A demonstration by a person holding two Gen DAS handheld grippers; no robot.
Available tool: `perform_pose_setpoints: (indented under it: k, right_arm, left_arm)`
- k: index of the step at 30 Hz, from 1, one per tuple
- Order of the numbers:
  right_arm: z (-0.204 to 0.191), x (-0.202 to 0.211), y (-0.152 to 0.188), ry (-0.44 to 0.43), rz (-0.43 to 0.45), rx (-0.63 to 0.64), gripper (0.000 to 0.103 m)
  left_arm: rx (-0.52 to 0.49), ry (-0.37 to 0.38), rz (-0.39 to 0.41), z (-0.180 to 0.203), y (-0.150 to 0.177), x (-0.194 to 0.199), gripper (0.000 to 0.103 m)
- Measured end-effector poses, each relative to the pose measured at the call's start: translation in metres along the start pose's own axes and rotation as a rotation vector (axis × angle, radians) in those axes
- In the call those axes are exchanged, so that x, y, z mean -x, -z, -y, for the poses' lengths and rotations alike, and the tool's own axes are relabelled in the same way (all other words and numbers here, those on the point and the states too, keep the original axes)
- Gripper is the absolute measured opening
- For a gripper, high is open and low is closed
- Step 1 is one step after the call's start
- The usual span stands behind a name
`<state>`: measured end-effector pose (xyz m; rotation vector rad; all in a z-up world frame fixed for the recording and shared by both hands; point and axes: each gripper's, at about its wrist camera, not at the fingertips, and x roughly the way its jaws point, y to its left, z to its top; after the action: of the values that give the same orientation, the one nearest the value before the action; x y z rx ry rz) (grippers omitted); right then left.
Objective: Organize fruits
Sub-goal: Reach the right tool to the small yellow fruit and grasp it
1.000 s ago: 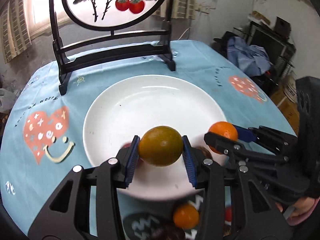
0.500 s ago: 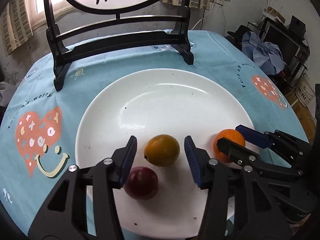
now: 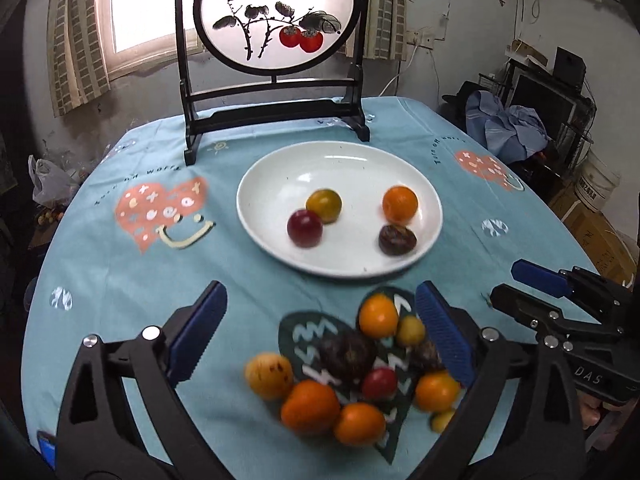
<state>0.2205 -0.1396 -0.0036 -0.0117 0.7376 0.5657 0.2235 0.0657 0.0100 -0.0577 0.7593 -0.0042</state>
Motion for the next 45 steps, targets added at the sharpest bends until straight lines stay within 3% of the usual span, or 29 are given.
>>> perform_pose_setpoints:
  k: [7,13,36,42,44,45]
  right_arm:
    - [-0.020,0.003,0.062,-0.032,-0.114,0.007,0.047]
    - [-0.036,-0.003,0.070,-0.054,-0.161,0.042,0.047]
    - [-0.051,-0.033,0.065,-0.039,-0.253,0.080,0.047]
    - [-0.054,-0.037,0.063,-0.016,-0.262,0.099,0.038]
    - [-0.054,-0.036,0.063,-0.009,-0.260,0.104,0.026]
    - [-0.053,-0.036,0.063,-0.014,-0.258,0.098,0.026]
  left_arm:
    - [0.025,0.031,-0.043,0.002,0.081,0.024,0.097]
    - [-0.021,0.036,-0.075,0.010,0.118,0.023,0.097]
    - [0.050,0.103,-0.102,-0.003,0.122,0.018,0.097]
    - [0.063,0.110,-0.102,-0.004,0.121,0.018,0.097]
    - [0.069,0.111,-0.104,-0.005,0.121,0.018,0.097]
    - [0.073,0.112,-0.106,-0.005,0.121,0.017,0.097]
